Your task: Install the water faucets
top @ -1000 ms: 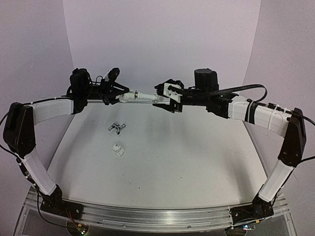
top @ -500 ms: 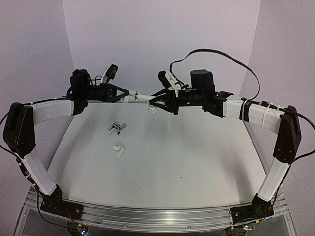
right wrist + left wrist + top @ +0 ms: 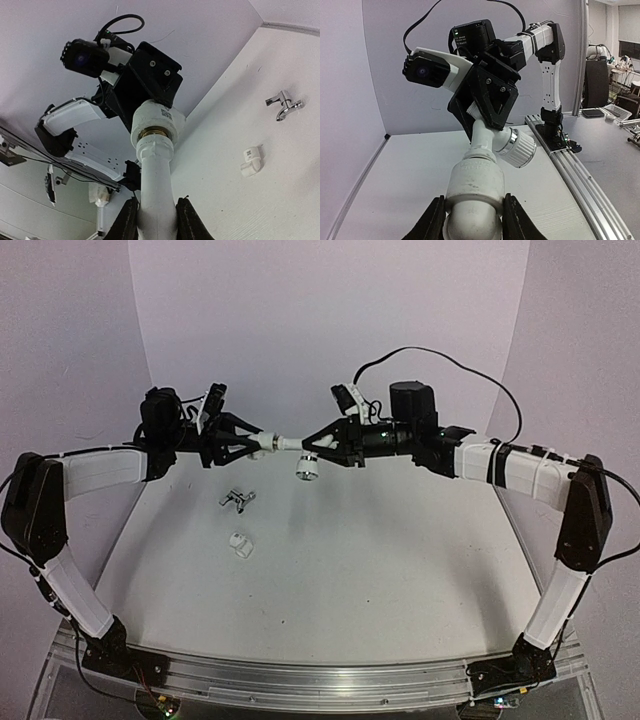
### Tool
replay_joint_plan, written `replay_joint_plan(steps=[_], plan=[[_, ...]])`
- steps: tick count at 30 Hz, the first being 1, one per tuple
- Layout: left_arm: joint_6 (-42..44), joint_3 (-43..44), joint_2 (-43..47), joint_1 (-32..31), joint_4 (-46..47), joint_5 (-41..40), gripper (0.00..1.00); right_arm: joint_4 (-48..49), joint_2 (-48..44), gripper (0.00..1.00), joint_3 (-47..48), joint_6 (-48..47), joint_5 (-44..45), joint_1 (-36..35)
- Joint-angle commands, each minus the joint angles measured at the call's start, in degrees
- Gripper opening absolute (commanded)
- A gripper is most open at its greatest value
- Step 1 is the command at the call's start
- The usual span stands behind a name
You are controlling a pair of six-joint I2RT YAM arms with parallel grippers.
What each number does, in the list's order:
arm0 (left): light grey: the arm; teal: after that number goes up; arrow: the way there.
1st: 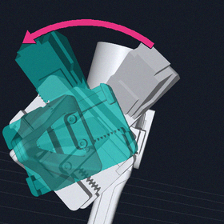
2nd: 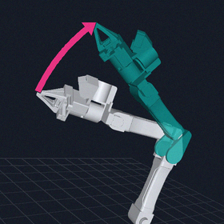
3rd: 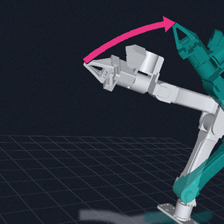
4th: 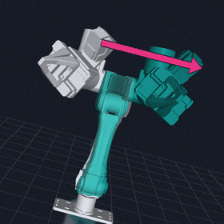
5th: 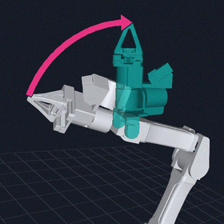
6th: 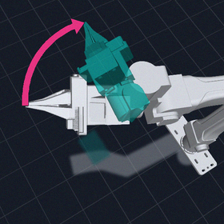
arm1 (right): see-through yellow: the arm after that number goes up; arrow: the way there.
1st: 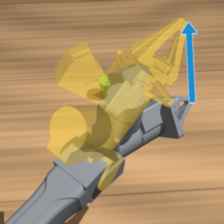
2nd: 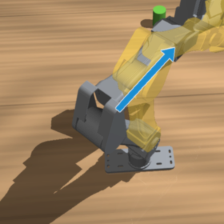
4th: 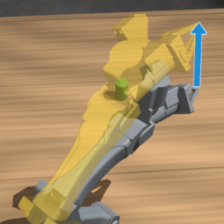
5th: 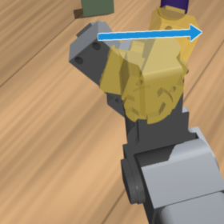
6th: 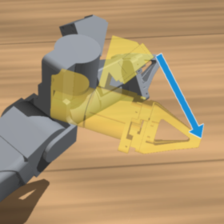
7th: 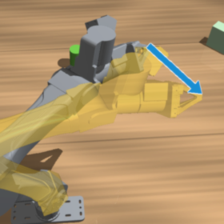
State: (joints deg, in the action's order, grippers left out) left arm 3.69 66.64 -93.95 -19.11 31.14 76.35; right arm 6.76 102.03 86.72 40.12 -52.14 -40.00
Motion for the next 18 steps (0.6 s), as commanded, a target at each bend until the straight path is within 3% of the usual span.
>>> replay_joint_plan(steps=[1,4,8,13,15,18], plan=[[1.8,3.0,-0.6,2.0,1.3,-17.1,0.27,5.5,-7.7,0.0,1.3,4.7,-2.0,-1.0],[-10.2,2.4,1.2,4.1,0.9,-20.9,0.66,-1.2,-10.1,0.0,1.7,-8.3,5.7,-1.0],[-24.6,-0.4,4.1,7.6,0.7,-16.6,0.97,-5.0,-10.9,0.0,1.1,-23.3,16.7,-1.0],[-43.0,-6.7,9.9,8.2,-0.7,-20.7,0.99,-5.9,-10.7,0.0,-0.4,-40.8,24.9,-1.0],[-55.5,-7.5,10.6,8.2,-2.5,-24.9,0.96,-5.7,-11.2,0.0,-2.0,-49.1,27.6,-1.6],[-76.1,-8.2,9.2,7.3,-2.8,-24.7,0.87,-3.1,-11.9,0.0,-4.9,-58.7,32.2,-2.5]])
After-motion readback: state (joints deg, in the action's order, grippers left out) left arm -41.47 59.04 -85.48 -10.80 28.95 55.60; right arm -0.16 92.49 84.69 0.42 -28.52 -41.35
